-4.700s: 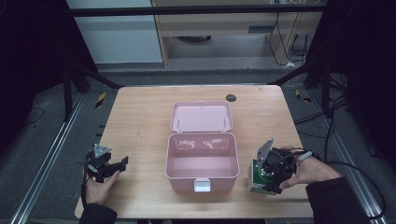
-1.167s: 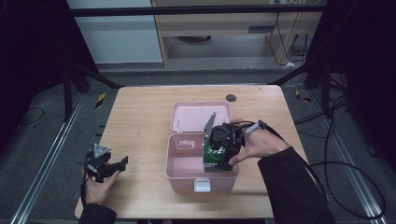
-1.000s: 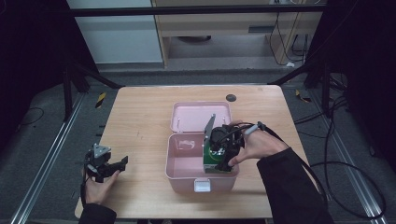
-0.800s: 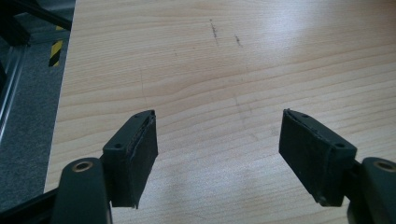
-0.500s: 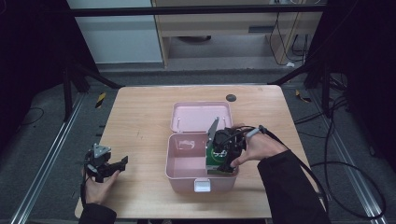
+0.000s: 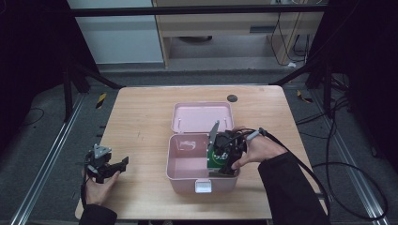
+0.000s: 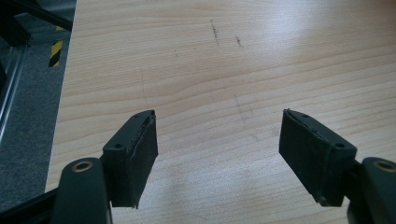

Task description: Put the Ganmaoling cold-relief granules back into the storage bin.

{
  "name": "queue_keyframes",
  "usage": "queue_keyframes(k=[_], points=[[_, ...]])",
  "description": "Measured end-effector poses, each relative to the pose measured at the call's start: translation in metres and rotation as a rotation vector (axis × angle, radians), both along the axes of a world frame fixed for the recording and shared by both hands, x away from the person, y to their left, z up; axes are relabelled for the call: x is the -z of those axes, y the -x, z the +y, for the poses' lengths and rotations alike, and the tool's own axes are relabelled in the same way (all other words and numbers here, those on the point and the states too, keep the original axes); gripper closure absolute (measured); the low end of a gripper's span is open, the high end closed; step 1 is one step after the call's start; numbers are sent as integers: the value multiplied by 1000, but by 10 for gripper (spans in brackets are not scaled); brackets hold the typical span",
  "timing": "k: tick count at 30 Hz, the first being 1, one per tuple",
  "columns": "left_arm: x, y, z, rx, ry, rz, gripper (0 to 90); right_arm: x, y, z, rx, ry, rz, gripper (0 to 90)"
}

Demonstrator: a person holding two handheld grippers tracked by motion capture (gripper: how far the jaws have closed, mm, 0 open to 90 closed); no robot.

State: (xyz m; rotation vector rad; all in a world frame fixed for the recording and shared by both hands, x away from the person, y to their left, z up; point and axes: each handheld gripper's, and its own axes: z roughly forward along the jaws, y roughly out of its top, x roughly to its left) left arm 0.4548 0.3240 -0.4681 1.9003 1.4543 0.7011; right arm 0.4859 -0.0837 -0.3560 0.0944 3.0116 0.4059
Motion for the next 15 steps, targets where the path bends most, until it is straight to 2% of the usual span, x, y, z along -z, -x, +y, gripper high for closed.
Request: queue_keyframes(k=[12, 15], points=[[0, 0, 0, 0, -1, 1, 273, 10, 0, 6, -13, 18, 19, 156], [0, 0, 0, 1, 0, -1, 273, 12, -1, 7, 3, 29, 29, 151]])
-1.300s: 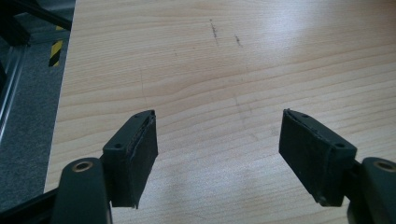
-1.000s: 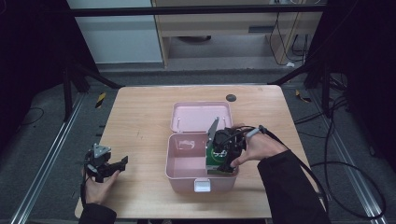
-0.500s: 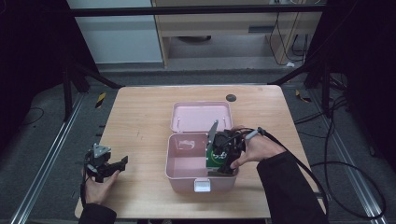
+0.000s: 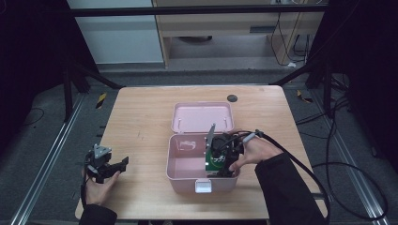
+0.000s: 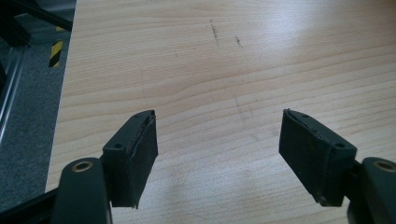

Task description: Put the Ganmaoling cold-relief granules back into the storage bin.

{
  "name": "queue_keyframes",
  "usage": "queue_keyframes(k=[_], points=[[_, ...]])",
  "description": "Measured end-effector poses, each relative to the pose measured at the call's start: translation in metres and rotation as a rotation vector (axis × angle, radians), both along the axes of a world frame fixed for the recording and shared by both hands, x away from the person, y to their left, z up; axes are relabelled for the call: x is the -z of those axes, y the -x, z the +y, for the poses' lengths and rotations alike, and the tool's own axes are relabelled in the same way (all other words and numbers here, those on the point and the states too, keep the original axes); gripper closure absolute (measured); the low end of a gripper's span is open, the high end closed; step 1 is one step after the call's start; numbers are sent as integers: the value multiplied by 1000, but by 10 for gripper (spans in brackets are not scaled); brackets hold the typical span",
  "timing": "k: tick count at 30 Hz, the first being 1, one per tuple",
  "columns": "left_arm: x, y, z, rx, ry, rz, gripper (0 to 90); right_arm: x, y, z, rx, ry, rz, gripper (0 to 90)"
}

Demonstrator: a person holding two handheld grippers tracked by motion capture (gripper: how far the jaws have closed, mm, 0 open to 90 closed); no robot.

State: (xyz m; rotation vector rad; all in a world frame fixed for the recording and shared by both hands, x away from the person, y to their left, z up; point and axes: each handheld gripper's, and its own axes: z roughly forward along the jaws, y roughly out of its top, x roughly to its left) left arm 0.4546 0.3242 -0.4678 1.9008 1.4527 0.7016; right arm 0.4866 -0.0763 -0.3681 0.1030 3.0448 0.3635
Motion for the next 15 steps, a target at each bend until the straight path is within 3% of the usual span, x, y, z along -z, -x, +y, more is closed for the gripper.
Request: queue_keyframes(k=[3, 8, 15], points=[[0, 0, 0, 0, 0, 0, 273, 2, -1, 0, -1, 9, -4, 140], [0, 0, 0, 0, -1, 1, 273, -1, -1, -6, 17, -40, -7, 140], [0, 0, 0, 0, -1, 0, 273, -18, 2, -12, 26, -88, -46, 117]])
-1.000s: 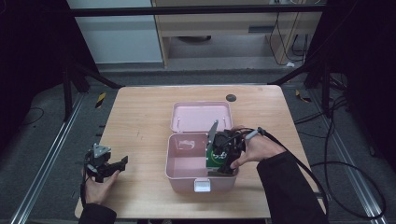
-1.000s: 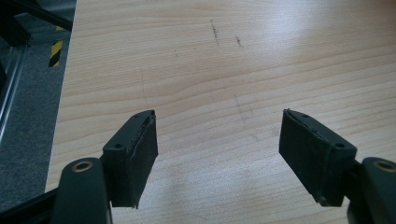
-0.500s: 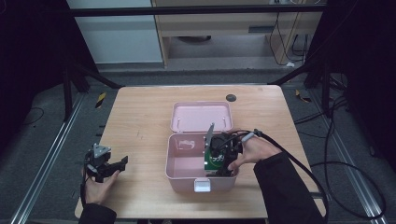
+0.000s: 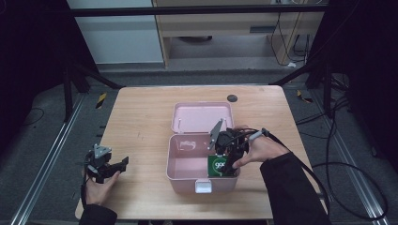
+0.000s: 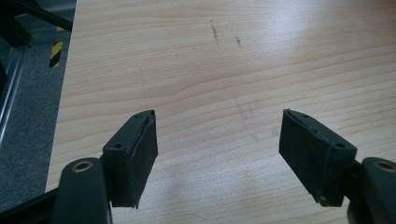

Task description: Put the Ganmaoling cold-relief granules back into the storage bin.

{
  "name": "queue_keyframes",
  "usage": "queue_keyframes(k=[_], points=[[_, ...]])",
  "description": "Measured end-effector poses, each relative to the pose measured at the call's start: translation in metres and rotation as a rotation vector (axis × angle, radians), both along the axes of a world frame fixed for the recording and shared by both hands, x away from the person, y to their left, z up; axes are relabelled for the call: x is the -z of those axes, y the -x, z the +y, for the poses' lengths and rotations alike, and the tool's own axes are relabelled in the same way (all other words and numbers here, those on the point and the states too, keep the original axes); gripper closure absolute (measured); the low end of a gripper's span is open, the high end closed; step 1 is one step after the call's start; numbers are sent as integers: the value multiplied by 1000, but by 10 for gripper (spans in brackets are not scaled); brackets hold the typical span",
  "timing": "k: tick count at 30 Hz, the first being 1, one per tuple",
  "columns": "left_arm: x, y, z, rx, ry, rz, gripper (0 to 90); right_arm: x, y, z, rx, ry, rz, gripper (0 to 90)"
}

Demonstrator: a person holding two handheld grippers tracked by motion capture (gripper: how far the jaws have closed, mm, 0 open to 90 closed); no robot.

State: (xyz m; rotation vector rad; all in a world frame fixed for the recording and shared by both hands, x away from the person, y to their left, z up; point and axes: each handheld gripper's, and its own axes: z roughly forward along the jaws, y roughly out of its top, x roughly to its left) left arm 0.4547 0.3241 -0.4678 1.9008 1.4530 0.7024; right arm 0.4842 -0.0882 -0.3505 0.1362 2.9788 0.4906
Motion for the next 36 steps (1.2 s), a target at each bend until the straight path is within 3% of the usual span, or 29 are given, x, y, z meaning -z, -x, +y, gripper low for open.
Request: queue_keyframes(k=[4, 5, 12, 14, 15, 16, 20, 24, 25, 27, 29, 31, 36], points=[[0, 0, 0, 0, 1, -1, 273, -16, 1, -6, 40, -43, -19, 125], [0, 0, 0, 0, 1, -1, 273, -24, 3, -11, 56, -75, -46, 125], [-1, 1, 0, -1, 2, -1, 280, -44, 13, -34, 137, -161, -116, 106], [-1, 1, 0, -1, 3, -2, 283, -46, 17, -44, 162, -189, -128, 115], [-1, 1, 0, -2, 3, -2, 284, -46, 20, -54, 188, -227, -151, 144], [-1, 1, 0, -2, 3, -2, 284, -46, 20, -54, 188, -227, -151, 144], [-1, 1, 0, 0, 2, -1, 289, -36, 23, -76, 256, -267, -172, 157], [-1, 1, -1, 0, 2, 0, 293, -22, 24, -99, 366, -300, -204, 160], [-1, 1, -1, -1, 2, 1, 296, -15, 24, -110, 418, -334, -218, 173], [-1, 1, -1, -1, 3, 3, 297, -12, 24, -114, 439, -341, -227, 179], [-1, 1, -1, 0, 4, 4, 306, 5, 23, -127, 531, -365, -251, 175], [-1, 1, -1, 0, 5, 3, 310, 10, 23, -130, 555, -366, -254, 173], [-1, 1, -1, -2, 4, 5, 331, 44, 21, -144, 683, -388, -254, 133]])
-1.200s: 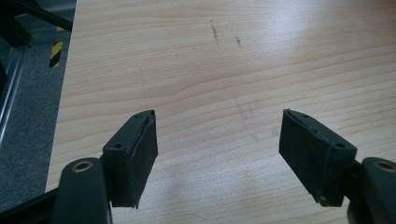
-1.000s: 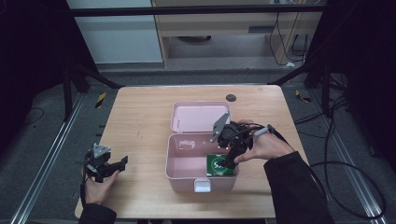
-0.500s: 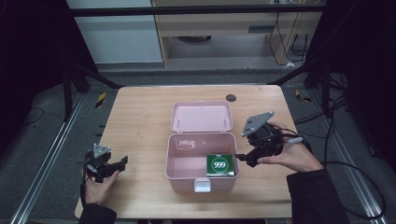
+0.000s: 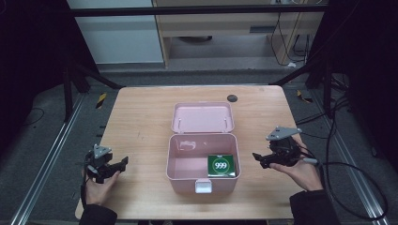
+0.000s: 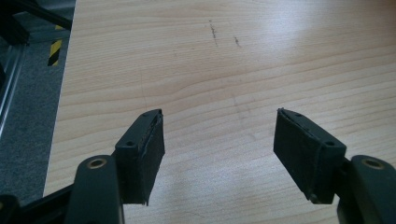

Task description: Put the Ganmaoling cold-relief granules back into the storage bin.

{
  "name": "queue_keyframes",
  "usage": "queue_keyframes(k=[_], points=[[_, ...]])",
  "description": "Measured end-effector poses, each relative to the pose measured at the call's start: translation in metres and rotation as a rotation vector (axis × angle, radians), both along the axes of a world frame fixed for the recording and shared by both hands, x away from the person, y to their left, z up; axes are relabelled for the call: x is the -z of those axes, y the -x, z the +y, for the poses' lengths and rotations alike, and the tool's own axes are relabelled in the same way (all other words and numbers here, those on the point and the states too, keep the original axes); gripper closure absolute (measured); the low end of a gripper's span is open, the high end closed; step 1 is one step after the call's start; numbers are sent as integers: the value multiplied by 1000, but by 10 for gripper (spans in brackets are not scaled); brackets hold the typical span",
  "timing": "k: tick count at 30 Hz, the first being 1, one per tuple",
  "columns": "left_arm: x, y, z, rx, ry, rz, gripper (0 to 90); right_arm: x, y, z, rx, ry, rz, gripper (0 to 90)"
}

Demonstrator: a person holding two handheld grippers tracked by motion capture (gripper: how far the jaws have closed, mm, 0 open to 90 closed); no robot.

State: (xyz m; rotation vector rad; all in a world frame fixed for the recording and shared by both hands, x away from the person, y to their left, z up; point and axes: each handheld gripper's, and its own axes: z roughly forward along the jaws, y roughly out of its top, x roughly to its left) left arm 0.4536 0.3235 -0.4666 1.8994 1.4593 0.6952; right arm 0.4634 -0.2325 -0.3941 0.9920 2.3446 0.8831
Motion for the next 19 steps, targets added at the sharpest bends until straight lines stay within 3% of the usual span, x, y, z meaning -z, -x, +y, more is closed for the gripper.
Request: queue_keyframes(k=[5, 7, 9, 13, 19], points=[[0, 0, 0, -1, 0, 0, 342, 29, 0, -11, 76, -27, -8, 116], [0, 0, 0, 0, 0, 2, 347, 44, -1, -19, 101, -23, 20, 91], [1, 0, 0, -1, -1, 3, 349, 46, -1, -21, 113, -18, 28, 82], [3, -1, 2, -2, 1, 7, 351, 64, 0, -36, 204, -46, 13, 70], [6, -3, 4, -8, 1, 8, 329, 72, 3, -52, 268, -59, 11, 69]])
